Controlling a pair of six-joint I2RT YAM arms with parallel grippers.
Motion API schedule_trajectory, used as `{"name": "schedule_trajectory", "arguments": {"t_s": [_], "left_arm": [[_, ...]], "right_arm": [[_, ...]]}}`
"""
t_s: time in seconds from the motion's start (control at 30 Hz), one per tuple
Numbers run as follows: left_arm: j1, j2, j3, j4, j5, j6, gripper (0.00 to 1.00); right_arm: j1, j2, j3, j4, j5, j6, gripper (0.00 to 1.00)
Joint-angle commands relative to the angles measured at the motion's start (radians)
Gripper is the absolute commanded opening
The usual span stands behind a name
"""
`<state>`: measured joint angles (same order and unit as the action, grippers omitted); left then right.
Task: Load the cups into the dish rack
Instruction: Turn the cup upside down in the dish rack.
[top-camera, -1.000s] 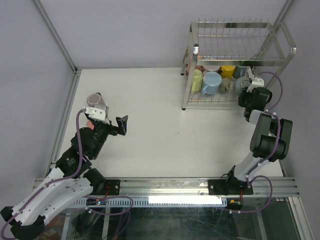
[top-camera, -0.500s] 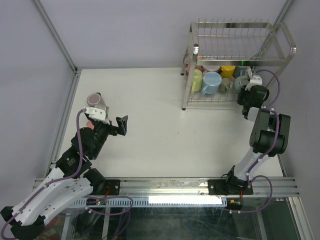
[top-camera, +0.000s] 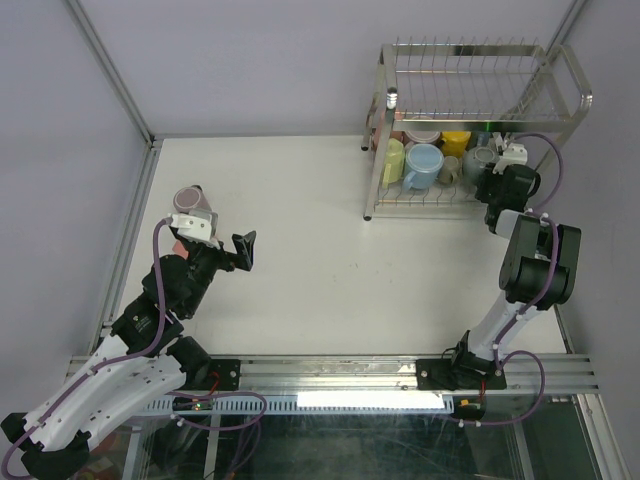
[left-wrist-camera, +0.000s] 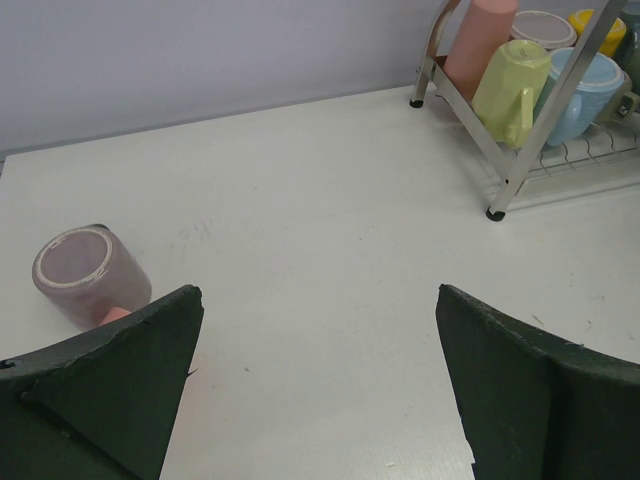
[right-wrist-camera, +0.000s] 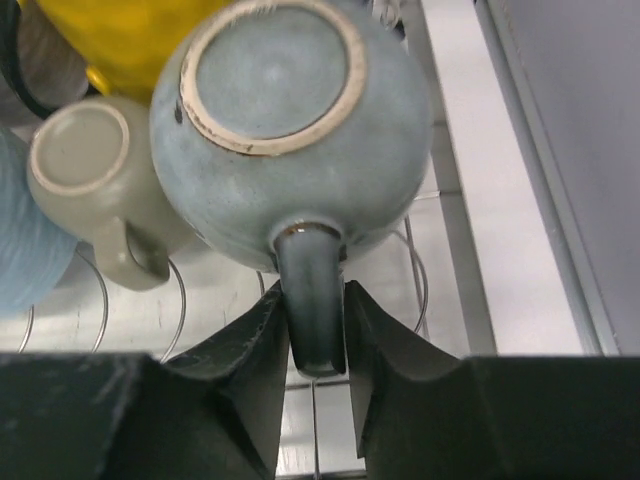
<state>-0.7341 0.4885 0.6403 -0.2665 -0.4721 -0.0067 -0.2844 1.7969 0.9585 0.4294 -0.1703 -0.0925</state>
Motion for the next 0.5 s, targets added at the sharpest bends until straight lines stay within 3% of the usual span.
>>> {"name": "schedule_trajectory", "arguments": {"t_s": [0.0,0.47], "left_arm": [[-0.006,-0.003,0.001,0.024,-0.022,0.022,0.99],[-0.006,-0.007,0.001,0.024,-0.022,0.021,0.99]], "right_arm": [[0.002,-0.024,0.057,0.113,0.000,0.006,0.32],[-0.011,-0.159,-0.021,0.103,-0.069,-0.014,0.45]]}}
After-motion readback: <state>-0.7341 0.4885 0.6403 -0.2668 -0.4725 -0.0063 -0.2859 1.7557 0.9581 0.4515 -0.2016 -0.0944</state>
